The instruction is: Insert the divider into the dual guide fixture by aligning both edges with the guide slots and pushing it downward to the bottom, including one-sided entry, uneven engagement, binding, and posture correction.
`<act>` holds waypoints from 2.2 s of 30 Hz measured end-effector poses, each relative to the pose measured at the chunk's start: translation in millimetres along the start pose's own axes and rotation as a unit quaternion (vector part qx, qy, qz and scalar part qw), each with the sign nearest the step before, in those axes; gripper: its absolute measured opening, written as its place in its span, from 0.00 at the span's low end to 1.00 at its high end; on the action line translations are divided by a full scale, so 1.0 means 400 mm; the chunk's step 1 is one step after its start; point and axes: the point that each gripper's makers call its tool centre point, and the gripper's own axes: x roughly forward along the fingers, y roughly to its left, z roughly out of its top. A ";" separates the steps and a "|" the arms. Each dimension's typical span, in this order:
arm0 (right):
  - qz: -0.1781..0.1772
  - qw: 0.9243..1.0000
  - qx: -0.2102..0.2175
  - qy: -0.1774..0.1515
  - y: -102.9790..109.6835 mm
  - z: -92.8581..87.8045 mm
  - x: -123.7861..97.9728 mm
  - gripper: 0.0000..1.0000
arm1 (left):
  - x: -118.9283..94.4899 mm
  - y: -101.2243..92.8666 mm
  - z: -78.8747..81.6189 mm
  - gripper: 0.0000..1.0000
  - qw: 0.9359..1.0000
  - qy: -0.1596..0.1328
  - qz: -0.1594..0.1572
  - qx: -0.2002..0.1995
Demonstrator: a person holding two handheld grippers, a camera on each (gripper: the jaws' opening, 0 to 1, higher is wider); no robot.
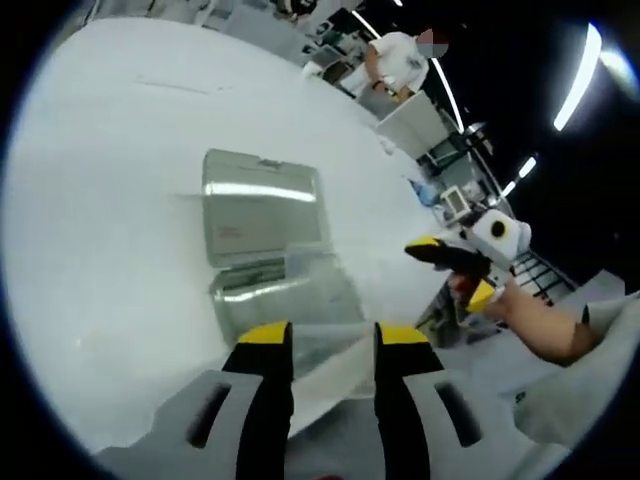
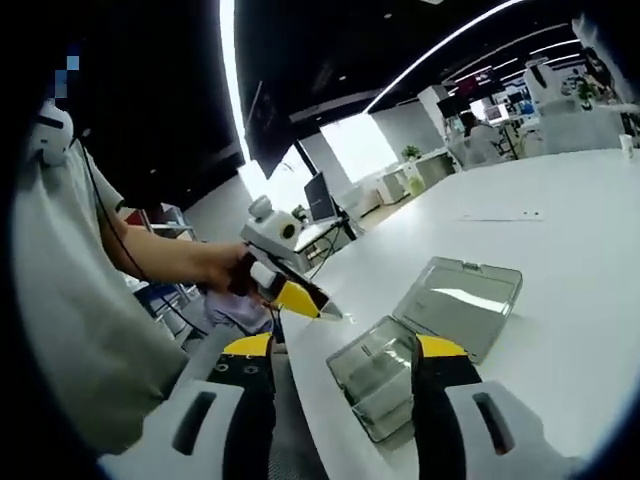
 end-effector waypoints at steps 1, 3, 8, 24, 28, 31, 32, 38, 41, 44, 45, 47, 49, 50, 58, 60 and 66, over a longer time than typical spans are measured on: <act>0.003 1.000 0.002 -0.003 0.001 0.002 0.001 0.51 | 0.002 -0.004 -0.001 0.28 1.000 0.002 -0.002 0.000; 0.007 1.000 0.005 -0.004 0.002 0.004 0.003 0.51 | 0.003 -0.010 -0.002 0.28 1.000 0.003 -0.008 0.000; 0.022 0.999 0.027 -0.015 0.010 0.013 0.008 0.50 | 0.006 -0.041 -0.001 0.28 1.000 0.001 -0.031 0.001; 0.083 0.993 0.066 -0.045 0.052 0.056 0.031 0.48 | 0.019 -0.113 0.000 0.28 0.996 -0.002 -0.088 0.016; 0.100 0.991 0.076 -0.047 0.065 0.062 0.036 0.48 | 0.025 -0.122 -0.006 0.28 0.995 0.005 -0.094 0.018; 0.111 0.989 0.082 -0.054 0.074 0.069 0.038 0.48 | 0.025 -0.139 -0.006 0.28 0.994 0.005 -0.105 0.018; 0.113 0.989 0.084 -0.055 0.075 0.071 0.038 0.48 | 0.025 -0.144 -0.006 0.28 0.994 0.005 -0.110 0.017; 0.130 0.984 0.097 -0.067 0.087 0.083 0.036 0.48 | 0.026 -0.169 -0.004 0.28 0.992 0.002 -0.128 0.020; 0.142 0.982 0.104 -0.073 0.098 0.091 0.035 0.48 | 0.026 -0.180 -0.002 0.28 0.990 0.000 -0.137 0.018; 0.147 0.981 0.106 -0.074 0.102 0.094 0.036 0.48 | 0.024 -0.196 0.002 0.28 0.989 -0.004 -0.147 0.019; 0.149 0.980 0.107 -0.074 0.103 0.094 0.037 0.49 | 0.024 -0.198 0.003 0.28 0.989 -0.005 -0.148 0.018; 0.152 0.980 0.107 -0.074 0.107 0.095 0.040 0.49 | 0.023 -0.206 0.005 0.28 0.988 -0.006 -0.154 0.018; 0.156 0.978 0.112 -0.077 0.109 0.099 0.041 0.50 | 0.023 -0.211 0.006 0.28 0.987 -0.005 -0.159 0.019; 0.157 0.978 0.113 -0.079 0.108 0.101 0.041 0.50 | 0.023 -0.213 0.006 0.28 0.987 -0.006 -0.160 0.020; 0.165 0.974 0.126 -0.087 0.111 0.109 0.042 0.50 | 0.022 -0.234 0.009 0.28 0.985 -0.007 -0.173 0.023; 0.169 0.973 0.128 -0.088 0.113 0.111 0.042 0.50 | 0.022 -0.237 0.009 0.28 0.984 -0.007 -0.175 0.023; 0.171 0.972 0.133 -0.088 0.112 0.111 0.042 0.49 | 0.021 -0.247 0.011 0.28 0.982 -0.008 -0.184 0.025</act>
